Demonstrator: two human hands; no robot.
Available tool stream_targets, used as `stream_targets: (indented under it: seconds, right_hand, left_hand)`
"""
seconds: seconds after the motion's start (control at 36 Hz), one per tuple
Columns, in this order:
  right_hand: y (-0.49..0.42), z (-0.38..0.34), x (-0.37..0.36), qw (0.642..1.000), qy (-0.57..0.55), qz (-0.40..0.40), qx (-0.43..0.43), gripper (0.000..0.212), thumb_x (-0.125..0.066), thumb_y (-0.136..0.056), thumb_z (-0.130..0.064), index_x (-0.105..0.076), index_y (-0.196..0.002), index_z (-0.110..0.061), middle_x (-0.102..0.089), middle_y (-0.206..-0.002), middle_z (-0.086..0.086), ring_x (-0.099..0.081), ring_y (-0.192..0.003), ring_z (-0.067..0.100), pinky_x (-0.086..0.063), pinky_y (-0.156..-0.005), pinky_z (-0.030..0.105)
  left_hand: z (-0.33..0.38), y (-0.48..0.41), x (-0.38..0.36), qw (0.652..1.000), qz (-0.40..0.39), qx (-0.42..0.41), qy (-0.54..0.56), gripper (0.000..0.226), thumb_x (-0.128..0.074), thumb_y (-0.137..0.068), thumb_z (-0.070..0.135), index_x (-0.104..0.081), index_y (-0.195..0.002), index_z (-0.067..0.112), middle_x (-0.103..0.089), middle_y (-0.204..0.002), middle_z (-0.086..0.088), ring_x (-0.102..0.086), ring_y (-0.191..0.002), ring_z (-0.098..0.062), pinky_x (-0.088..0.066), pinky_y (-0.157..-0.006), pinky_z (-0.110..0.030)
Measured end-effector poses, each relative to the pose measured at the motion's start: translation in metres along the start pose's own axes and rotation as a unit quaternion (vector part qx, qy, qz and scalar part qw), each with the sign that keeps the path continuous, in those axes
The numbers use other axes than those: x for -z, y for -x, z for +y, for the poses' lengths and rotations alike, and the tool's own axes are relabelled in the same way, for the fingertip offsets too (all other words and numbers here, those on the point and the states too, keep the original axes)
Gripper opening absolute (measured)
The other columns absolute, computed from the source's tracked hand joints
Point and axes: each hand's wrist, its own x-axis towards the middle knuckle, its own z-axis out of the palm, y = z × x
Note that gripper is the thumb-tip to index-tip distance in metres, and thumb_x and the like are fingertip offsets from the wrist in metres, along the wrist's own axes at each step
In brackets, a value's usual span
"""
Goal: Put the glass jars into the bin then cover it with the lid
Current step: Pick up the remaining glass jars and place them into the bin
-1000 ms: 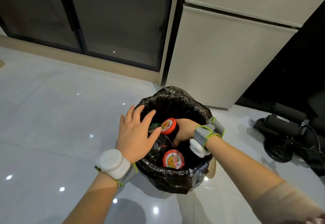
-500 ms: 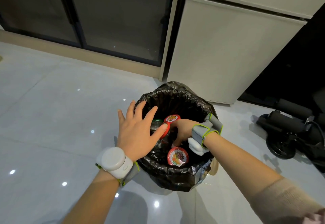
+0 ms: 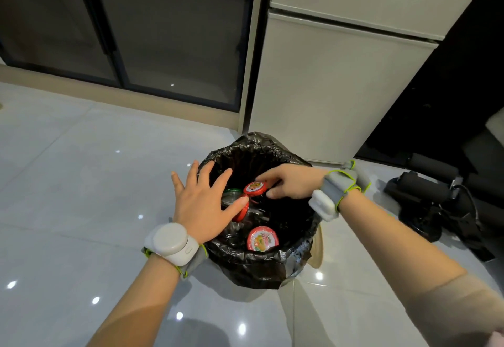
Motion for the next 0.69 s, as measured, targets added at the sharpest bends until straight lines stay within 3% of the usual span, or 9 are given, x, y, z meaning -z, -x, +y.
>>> stream_targets:
  seconds: [0.06, 0.14, 0.28, 0.42, 0.5, 0.53, 0.61, 0.69]
  right_hand:
    - [0.01, 0.005, 0.011, 0.998, -0.046, 0.047, 0.002, 0.042, -0.051, -0.094, -0.01, -0.048, -0.137, -0.013, -0.061, -0.129, 0.008, -0.057, -0.118, 0.023, -0.04, -0.095, 0.021]
    - [0.027, 0.02, 0.02, 0.983, -0.137, 0.123, -0.012, 0.035, -0.042, -0.096, -0.002, -0.055, -0.128, -0.007, -0.064, -0.121, 0.014, -0.064, -0.103, 0.027, -0.047, -0.073, 0.014]
    - [0.046, 0.057, 0.022, 0.955, -0.22, 0.193, -0.053, 0.027, -0.04, -0.098, -0.001, -0.059, -0.116, -0.002, -0.06, -0.097, 0.01, -0.06, -0.072, 0.017, -0.047, -0.067, 0.022]
    - [0.054, 0.087, -0.006, 0.939, -0.233, 0.228, -0.106, 0.014, -0.047, -0.096, -0.008, -0.06, -0.101, -0.007, -0.061, -0.089, 0.012, -0.06, -0.066, 0.019, -0.046, -0.058, 0.02]
    - [0.058, 0.102, -0.035, 0.939, -0.207, 0.229, -0.152, 0.021, -0.048, -0.091, -0.002, -0.064, -0.104, -0.001, -0.065, -0.088, 0.014, -0.061, -0.074, 0.025, -0.044, -0.048, 0.006]
    - [0.06, 0.105, -0.045, 0.942, -0.199, 0.215, -0.162, 0.023, -0.049, -0.089, -0.002, -0.065, -0.107, 0.0, -0.068, -0.091, 0.015, -0.063, -0.079, 0.026, -0.046, -0.052, 0.007]
    - [0.066, 0.106, -0.067, 0.96, -0.17, 0.14, -0.174, 0.03, -0.057, -0.086, -0.008, -0.063, -0.116, -0.005, -0.069, -0.108, 0.015, -0.064, -0.098, 0.028, -0.051, -0.084, 0.028]
    - [0.065, 0.101, -0.085, 0.965, -0.173, 0.113, -0.163, 0.034, -0.059, -0.086, -0.013, -0.062, -0.119, -0.009, -0.067, -0.104, 0.009, -0.06, -0.094, 0.022, -0.046, -0.086, 0.026]
  left_hand:
    - [0.001, 0.0, 0.001, 1.0, -0.004, 0.0, -0.006, 0.091, -0.004, -0.064, 0.077, -0.021, -0.142, 0.034, -0.015, -0.156, -0.007, -0.001, -0.144, -0.033, 0.002, -0.111, -0.062]
    - [0.002, 0.002, 0.001, 1.0, -0.019, -0.002, -0.025, 0.093, -0.003, -0.062, 0.076, -0.022, -0.142, 0.033, -0.015, -0.156, -0.009, 0.0, -0.144, -0.035, 0.0, -0.111, -0.063]
    - [0.005, -0.001, -0.001, 0.999, -0.018, 0.003, -0.034, 0.084, -0.014, -0.07, 0.076, -0.025, -0.141, 0.032, -0.017, -0.155, -0.009, -0.001, -0.144, -0.036, 0.001, -0.111, -0.063]
    - [0.005, -0.003, -0.001, 0.999, -0.012, 0.01, -0.04, 0.078, -0.021, -0.074, 0.071, -0.029, -0.14, 0.03, -0.021, -0.154, -0.01, -0.004, -0.143, -0.036, -0.002, -0.111, -0.063]
    - [0.006, -0.004, -0.001, 1.0, -0.006, 0.015, -0.022, 0.068, -0.032, -0.082, 0.067, -0.033, -0.138, 0.029, -0.022, -0.154, -0.01, -0.005, -0.144, -0.034, -0.002, -0.112, -0.063]
    - [0.007, -0.004, 0.0, 1.0, -0.001, 0.018, -0.012, 0.065, -0.036, -0.084, 0.064, -0.034, -0.138, 0.029, -0.022, -0.154, -0.01, -0.006, -0.144, -0.034, -0.002, -0.112, -0.062]
    - [0.007, -0.002, 0.002, 1.0, 0.012, 0.024, 0.006, 0.06, -0.041, -0.086, 0.057, -0.036, -0.137, 0.027, -0.024, -0.153, -0.01, -0.008, -0.143, -0.034, -0.004, -0.113, -0.062]
    - [0.007, 0.0, 0.004, 0.999, 0.008, 0.03, 0.01, 0.058, -0.04, -0.087, 0.055, -0.036, -0.138, 0.028, -0.023, -0.153, -0.01, -0.008, -0.143, -0.034, -0.004, -0.113, -0.061]
